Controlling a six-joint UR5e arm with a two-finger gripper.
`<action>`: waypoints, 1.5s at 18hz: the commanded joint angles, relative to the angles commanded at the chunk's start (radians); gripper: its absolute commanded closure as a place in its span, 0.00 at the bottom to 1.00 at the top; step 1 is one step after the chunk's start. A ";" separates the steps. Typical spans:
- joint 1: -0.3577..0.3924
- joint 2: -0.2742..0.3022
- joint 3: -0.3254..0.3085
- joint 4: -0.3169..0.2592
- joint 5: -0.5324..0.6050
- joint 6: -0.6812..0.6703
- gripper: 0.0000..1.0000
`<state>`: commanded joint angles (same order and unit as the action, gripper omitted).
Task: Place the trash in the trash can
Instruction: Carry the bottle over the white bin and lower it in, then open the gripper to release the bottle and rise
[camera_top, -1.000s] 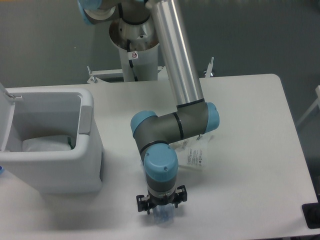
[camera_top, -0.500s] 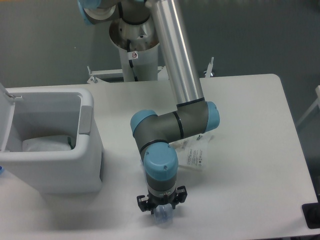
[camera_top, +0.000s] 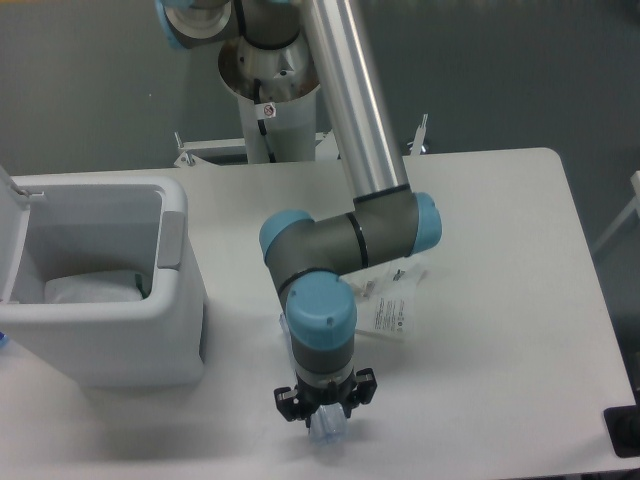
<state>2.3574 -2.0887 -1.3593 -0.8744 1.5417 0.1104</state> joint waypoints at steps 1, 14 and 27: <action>0.017 0.045 0.008 0.000 -0.006 0.000 0.37; -0.073 0.375 0.062 0.054 -0.080 -0.054 0.37; -0.290 0.320 0.048 0.055 -0.104 -0.135 0.36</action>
<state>2.0678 -1.7686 -1.3116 -0.8191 1.4374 -0.0245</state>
